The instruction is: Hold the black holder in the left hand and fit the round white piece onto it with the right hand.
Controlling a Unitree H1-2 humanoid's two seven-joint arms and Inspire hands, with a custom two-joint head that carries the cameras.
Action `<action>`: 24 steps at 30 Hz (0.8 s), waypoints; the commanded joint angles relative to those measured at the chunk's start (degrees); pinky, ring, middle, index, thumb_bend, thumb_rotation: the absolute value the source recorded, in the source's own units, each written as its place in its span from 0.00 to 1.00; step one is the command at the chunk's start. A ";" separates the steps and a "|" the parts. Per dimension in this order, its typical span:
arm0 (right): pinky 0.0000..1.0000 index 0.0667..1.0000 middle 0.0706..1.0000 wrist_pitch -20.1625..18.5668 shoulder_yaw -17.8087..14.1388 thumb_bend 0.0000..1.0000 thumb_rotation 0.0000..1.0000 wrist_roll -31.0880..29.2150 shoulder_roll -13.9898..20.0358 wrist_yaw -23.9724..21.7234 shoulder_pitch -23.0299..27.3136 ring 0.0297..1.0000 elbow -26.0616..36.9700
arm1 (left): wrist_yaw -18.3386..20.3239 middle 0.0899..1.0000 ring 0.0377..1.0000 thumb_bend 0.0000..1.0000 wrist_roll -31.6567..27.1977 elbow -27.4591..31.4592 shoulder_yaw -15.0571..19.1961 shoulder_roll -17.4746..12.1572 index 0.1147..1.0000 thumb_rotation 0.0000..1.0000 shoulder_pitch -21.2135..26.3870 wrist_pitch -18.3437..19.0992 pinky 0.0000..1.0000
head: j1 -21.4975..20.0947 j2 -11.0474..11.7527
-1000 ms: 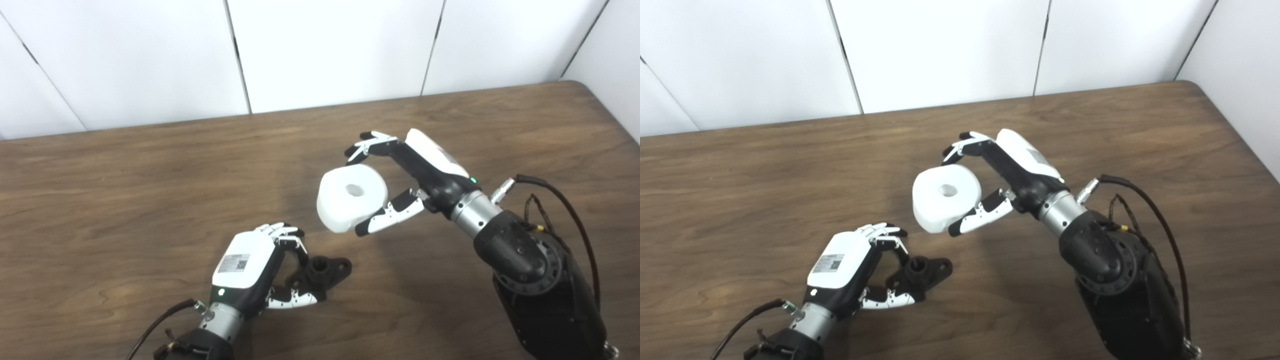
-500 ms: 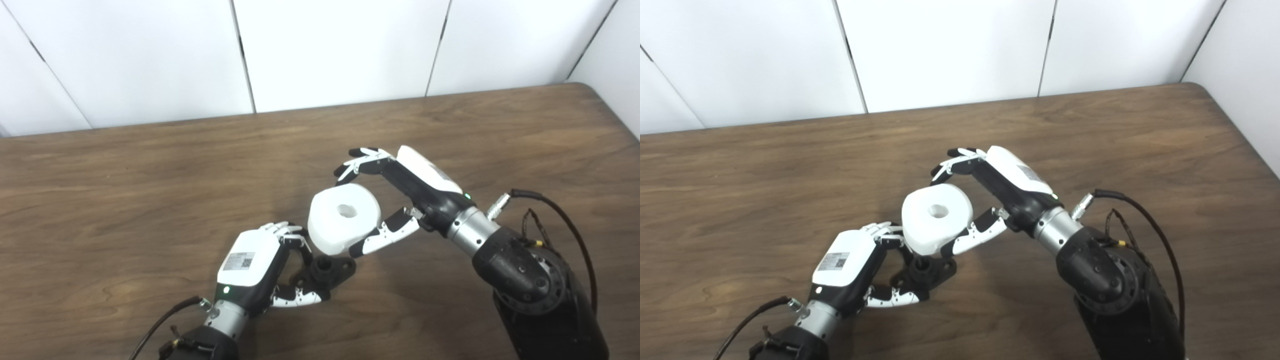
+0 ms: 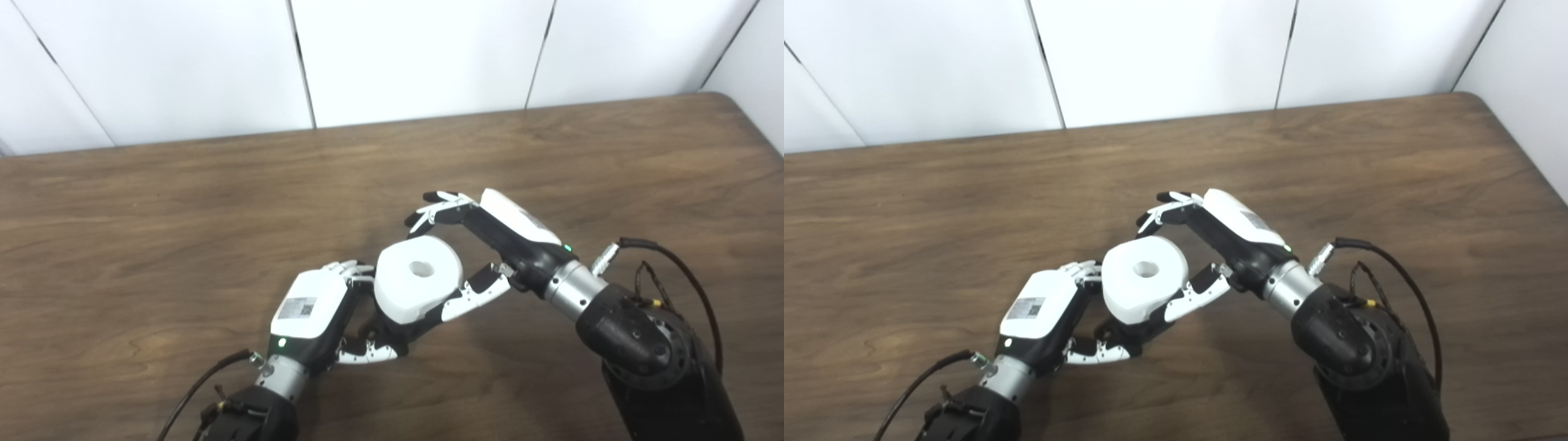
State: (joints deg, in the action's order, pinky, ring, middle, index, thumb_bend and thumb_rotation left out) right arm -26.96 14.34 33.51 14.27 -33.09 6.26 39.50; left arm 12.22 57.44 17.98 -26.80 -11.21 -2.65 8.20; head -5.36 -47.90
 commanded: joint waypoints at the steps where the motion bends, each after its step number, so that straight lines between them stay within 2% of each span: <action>1: 0.97 0.45 0.77 0.59 0.19 0.52 0.14 0.25 -0.48 0.95 0.90 0.94 1.33 | 4.54 0.78 0.86 0.52 0.69 -2.06 -1.31 -0.46 0.42 0.06 -0.98 1.22 0.86 | -0.22 -0.23; 7: 1.00 0.45 0.78 1.23 0.82 0.52 0.14 -0.14 -1.01 1.89 0.37 0.95 0.40 | 4.53 0.78 0.86 0.52 0.73 -1.89 -1.36 -0.40 0.42 0.06 -1.01 1.43 0.85 | -0.08 -0.27; 16: 1.00 0.45 0.78 1.38 0.93 0.52 0.14 -0.46 -1.41 2.57 -0.14 0.95 -0.41 | 4.82 0.78 0.86 0.52 1.07 -1.54 -1.49 -0.25 0.42 0.06 -0.91 1.67 0.85 | -0.10 -0.43; 21: 0.97 0.45 0.78 0.95 1.25 0.52 0.14 -0.40 -1.50 2.56 -0.26 0.95 -0.41 | 4.15 0.78 0.86 0.52 0.96 -2.06 -1.52 -0.22 0.42 0.06 -0.80 1.26 0.85 | -0.15 -0.42; 24: 0.99 0.45 0.78 1.05 1.37 0.52 0.14 -0.47 -1.58 2.79 -0.33 0.95 -0.52 | 3.74 0.78 0.85 0.52 0.93 -2.27 -1.54 -0.10 0.42 0.06 -0.76 1.10 0.85 | -0.20 -0.36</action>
State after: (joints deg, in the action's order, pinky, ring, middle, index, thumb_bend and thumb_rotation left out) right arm -26.87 15.84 33.18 13.02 -31.73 5.02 38.12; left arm 12.32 57.66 18.00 -27.04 -11.11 -2.50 8.41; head -5.54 -48.25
